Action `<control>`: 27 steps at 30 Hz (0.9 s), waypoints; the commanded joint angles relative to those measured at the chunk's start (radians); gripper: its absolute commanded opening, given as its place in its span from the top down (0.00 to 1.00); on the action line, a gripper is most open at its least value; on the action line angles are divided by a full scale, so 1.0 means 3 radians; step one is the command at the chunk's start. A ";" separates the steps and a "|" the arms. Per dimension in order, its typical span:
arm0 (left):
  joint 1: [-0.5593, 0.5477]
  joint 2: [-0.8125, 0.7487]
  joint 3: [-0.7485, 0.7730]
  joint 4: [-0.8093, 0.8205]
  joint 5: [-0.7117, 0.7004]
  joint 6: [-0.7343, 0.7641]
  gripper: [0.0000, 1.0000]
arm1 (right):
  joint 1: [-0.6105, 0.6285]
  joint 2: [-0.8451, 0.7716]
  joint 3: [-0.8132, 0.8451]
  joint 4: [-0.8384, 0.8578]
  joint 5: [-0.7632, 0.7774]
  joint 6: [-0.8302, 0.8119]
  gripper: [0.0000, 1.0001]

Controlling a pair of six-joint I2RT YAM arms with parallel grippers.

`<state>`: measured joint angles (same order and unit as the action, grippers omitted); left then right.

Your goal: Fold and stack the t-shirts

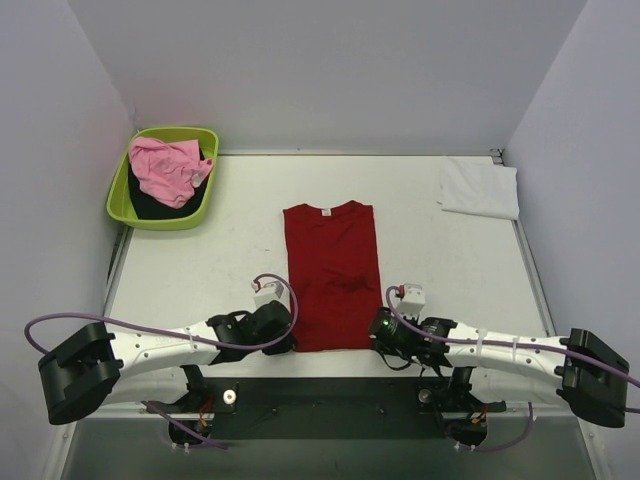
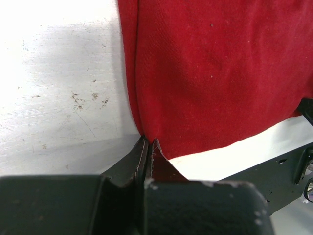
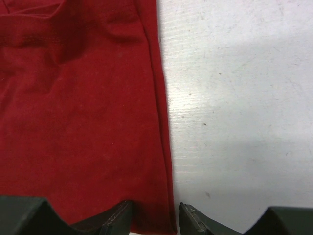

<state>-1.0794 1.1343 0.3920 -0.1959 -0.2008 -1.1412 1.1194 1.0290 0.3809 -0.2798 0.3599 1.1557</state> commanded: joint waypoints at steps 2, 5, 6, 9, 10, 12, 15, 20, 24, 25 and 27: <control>-0.0017 0.0049 -0.0176 -0.0288 -0.0011 0.0030 1.00 | -0.0014 0.0118 -0.0094 0.0094 -0.0039 0.0054 0.60; -0.0022 0.0033 -0.0207 -0.0283 -0.0011 0.0015 1.00 | -0.0014 0.0159 -0.0114 0.0155 -0.0085 0.0064 0.64; -0.0022 0.0018 -0.0217 -0.0283 -0.0011 0.0005 1.00 | -0.0014 0.0175 -0.0124 0.0186 -0.0090 0.0070 0.66; -0.0017 -0.0038 -0.0274 -0.0262 -0.0011 -0.0026 1.00 | -0.0014 0.0205 -0.0119 0.0196 -0.0116 0.0085 0.83; -0.0022 -0.0058 -0.0289 -0.0267 -0.0011 -0.0031 1.00 | -0.0014 0.0205 -0.0119 0.0196 -0.0121 0.0090 0.87; -0.0022 -0.0130 -0.0315 -0.0303 -0.0021 -0.0036 1.00 | -0.0014 0.0205 -0.0109 0.0166 -0.0121 0.0090 1.00; -0.0027 -0.0288 -0.0365 -0.0339 -0.0011 -0.0051 1.00 | 0.0006 0.0185 -0.0089 0.0104 -0.0111 0.0105 1.00; -0.0145 -0.0570 -0.0437 -0.0512 -0.0097 -0.0194 1.00 | 0.0144 0.0052 -0.0078 -0.0049 -0.0049 0.0182 1.00; -0.0303 -0.0728 -0.0442 -0.0661 -0.0184 -0.0338 1.00 | 0.0308 -0.0035 -0.0007 -0.0176 0.0047 0.0243 1.00; -0.0344 -0.0764 -0.0407 -0.0681 -0.0215 -0.0358 1.00 | 0.0354 -0.0040 0.0029 -0.0217 0.0088 0.0228 1.00; -0.0390 -0.0845 -0.0346 -0.0773 -0.0292 -0.0363 1.00 | 0.0390 -0.0045 0.0171 -0.0320 0.0206 0.0152 1.00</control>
<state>-1.1656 0.9134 0.2810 -0.2722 -0.2375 -1.2240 1.2087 1.0306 0.3737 -0.2508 0.3374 1.2053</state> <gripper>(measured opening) 0.026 0.056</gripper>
